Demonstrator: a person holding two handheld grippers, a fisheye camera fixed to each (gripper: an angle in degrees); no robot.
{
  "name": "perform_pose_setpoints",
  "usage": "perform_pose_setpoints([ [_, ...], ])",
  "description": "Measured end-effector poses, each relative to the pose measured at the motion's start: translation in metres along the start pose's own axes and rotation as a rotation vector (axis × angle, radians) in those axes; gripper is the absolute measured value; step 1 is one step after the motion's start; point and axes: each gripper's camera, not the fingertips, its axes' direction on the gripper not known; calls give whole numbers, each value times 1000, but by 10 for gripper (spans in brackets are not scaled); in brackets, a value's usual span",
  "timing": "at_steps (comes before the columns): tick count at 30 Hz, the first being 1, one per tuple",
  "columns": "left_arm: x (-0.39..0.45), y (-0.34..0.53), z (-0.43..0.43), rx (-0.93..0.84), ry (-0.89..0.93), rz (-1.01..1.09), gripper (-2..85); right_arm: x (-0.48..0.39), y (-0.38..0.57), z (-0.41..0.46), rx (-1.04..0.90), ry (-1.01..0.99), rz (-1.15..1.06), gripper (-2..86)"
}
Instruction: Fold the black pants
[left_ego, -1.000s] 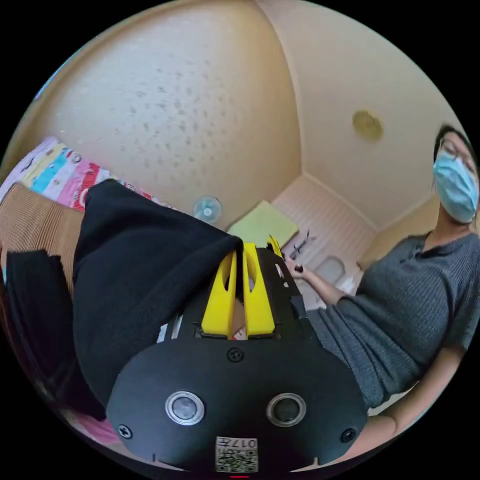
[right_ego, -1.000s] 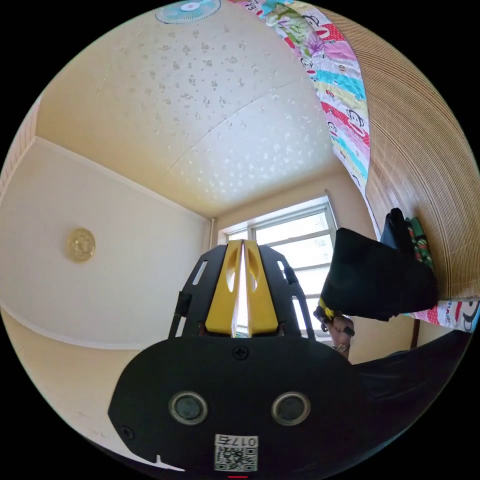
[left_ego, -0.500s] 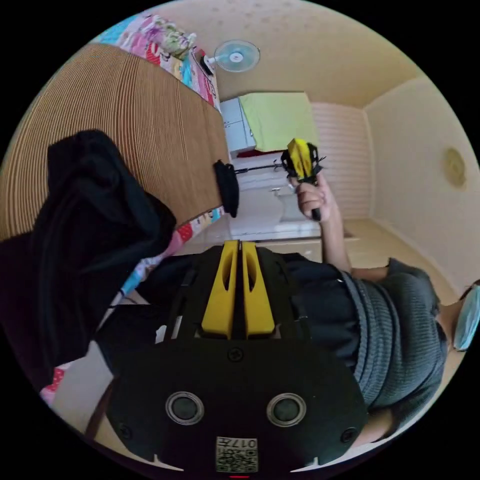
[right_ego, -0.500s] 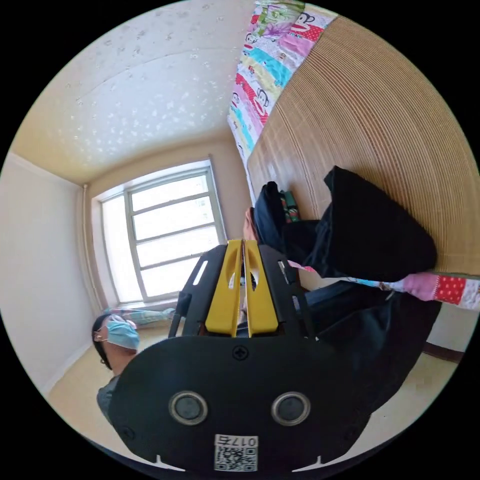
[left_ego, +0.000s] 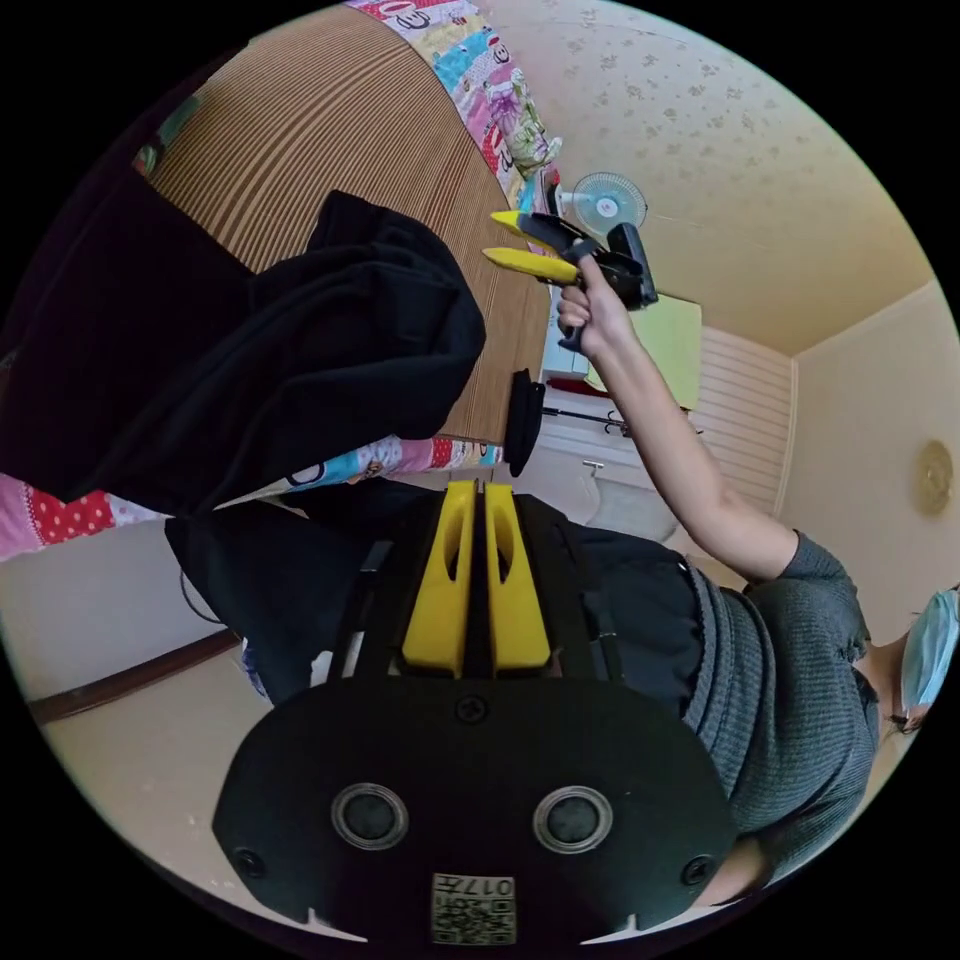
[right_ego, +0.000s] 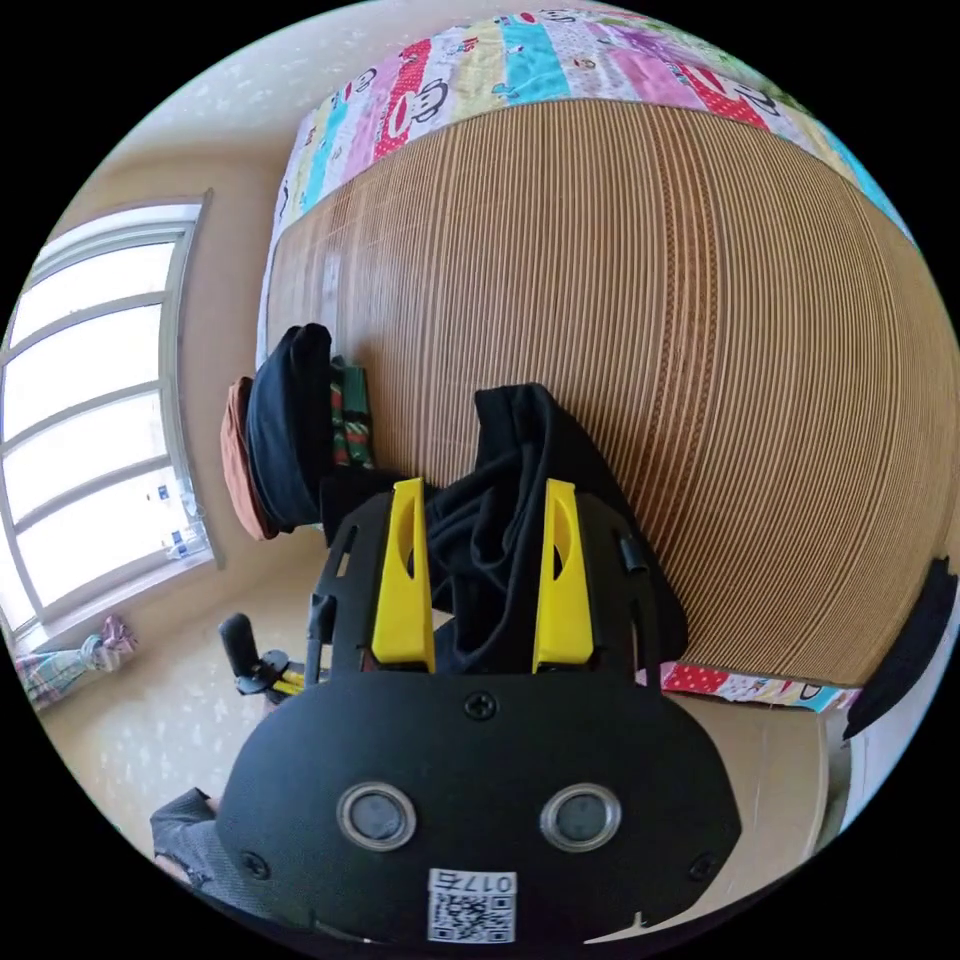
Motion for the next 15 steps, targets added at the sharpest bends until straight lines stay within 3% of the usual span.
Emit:
perform_pose_setpoints([
  [9, 4, 28, 31, 14, 14, -58, -4, -5, -104, 81, -77, 368, -55, 144],
  [13, -10, 40, 46, 12, 10, -123, 1, 15, -126, 119, -241, 382, -109, 121],
  [15, -19, 41, 58, -17, 21, -148, 12, 29, -125, 143, -357, 329, -142, 60],
])
